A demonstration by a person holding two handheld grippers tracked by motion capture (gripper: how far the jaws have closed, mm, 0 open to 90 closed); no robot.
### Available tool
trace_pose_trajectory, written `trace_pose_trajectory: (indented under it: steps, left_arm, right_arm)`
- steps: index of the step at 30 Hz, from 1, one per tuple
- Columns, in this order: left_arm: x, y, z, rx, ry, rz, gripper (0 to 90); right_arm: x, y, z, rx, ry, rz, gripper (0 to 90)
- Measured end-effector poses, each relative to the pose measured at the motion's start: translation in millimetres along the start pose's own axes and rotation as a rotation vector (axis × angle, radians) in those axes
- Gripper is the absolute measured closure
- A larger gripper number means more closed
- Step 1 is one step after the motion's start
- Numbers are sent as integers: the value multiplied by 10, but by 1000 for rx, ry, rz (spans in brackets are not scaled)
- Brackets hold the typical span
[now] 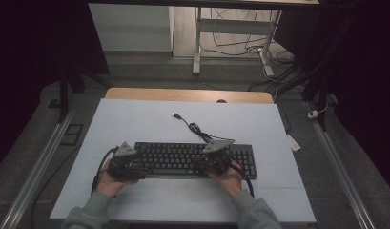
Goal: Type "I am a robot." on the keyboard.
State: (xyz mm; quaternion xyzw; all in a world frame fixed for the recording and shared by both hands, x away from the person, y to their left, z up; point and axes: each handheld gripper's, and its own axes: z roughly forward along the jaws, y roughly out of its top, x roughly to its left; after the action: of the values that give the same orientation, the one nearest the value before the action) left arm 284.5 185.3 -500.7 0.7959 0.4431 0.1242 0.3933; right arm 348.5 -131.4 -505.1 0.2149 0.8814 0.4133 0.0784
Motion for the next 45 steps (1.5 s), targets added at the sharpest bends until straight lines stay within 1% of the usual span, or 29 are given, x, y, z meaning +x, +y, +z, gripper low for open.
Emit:
trace_pose_trajectory:
  steps: [3,5,15,17,18,20,22,23,25,27,28,31,34,36,39,42,45]
  left_arm:
    - [5,-2,6,3,1,0,254]
    - [6,-4,9,5,1,1,253]
    - [4,-4,10,6,0,6,252]
    - [3,-4,8,6,-1,7,251]
    - [3,-4,7,5,0,7,251]
    - [7,-4,7,5,1,5,251]
    - [8,-6,8,3,3,3,250]
    - [9,-6,4,2,2,3,250]
    - [7,-5,3,1,3,4,250]
    - [8,-5,4,1,3,4,250]
    - [10,-6,4,1,4,4,250]
    - [9,-7,7,2,6,4,249]
    - [6,-7,14,6,5,8,248]
    - [3,-8,20,10,8,10,246]
    - [0,-9,28,10,9,9,245]
    - [-1,-10,31,11,11,10,244]
    - [-5,-11,29,9,12,13,244]
  right_arm:
    - [24,2,71,23,2,-6,896]
    - [25,-2,101,27,1,-3,896]
    - [45,-1,158,40,3,-5,896]
    - [50,3,168,51,-1,-7,897]
    - [55,1,177,66,-9,-12,897]
    - [53,3,178,62,-6,-10,897]
    - [56,11,158,49,-11,-19,897]
    - [53,15,141,39,-12,-21,897]
    - [38,29,71,-2,-22,-19,896]
    - [14,29,-5,-26,-35,-11,895]
    - [-2,19,-39,-35,-43,-6,862]
    - [-47,-29,-124,-52,-82,16,721]
    - [-86,-98,-203,-59,-117,28,606]
    - [-113,-147,-264,-63,-128,40,565]
    - [-160,-215,-351,-72,-139,55,528]
    - [-190,-270,-420,-84,-144,65,510]
    - [-207,-305,-467,-85,-150,63,498]
